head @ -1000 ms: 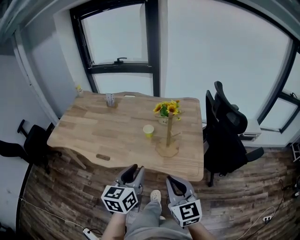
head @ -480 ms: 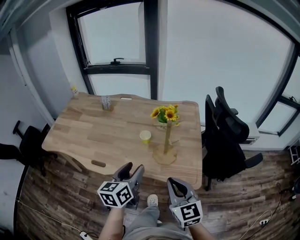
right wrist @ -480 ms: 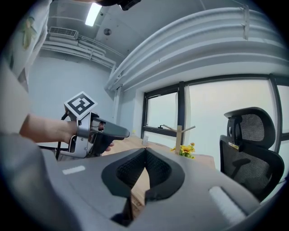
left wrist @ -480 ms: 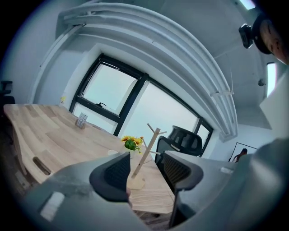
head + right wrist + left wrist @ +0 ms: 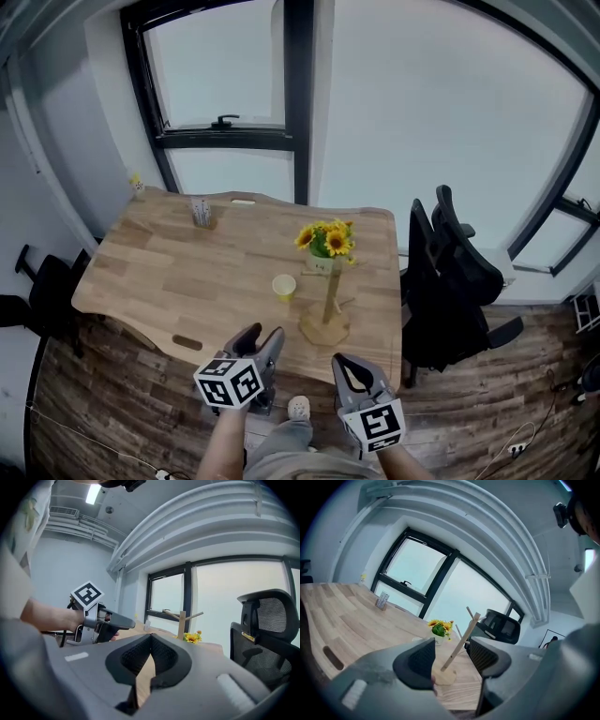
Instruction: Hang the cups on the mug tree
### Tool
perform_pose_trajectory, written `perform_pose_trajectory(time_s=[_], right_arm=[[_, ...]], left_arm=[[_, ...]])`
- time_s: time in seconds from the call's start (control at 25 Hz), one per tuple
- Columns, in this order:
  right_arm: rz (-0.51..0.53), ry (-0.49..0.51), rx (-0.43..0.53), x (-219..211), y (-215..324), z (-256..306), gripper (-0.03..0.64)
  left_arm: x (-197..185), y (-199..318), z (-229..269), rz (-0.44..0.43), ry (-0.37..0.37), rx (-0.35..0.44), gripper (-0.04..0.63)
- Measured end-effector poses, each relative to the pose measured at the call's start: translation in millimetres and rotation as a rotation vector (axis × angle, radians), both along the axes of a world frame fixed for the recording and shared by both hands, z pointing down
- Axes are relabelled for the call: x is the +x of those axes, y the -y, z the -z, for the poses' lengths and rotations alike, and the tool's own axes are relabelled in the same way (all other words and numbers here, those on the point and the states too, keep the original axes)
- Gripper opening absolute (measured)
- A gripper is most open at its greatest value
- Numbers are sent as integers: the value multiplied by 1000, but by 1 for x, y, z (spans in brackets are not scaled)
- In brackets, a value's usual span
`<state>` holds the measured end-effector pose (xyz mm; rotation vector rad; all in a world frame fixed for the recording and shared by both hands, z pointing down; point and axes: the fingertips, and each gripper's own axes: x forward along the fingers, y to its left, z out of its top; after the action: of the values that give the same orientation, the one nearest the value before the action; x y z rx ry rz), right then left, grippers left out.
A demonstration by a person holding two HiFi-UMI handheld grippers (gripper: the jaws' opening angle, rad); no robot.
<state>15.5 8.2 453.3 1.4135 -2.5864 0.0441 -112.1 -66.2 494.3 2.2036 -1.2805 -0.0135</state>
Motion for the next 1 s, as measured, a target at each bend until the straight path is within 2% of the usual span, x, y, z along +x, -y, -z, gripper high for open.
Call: perform_pose_trajectory(time_s=[0.48,1.0], right_arm=[[-64,-21,1,19,51,-4,-2],[-175,-41,12,47,106,-11,-2]], left_arm=[[-4,61,-33,-4,-39,-88,225],[1,123,-94,-33,-63,-248,227]])
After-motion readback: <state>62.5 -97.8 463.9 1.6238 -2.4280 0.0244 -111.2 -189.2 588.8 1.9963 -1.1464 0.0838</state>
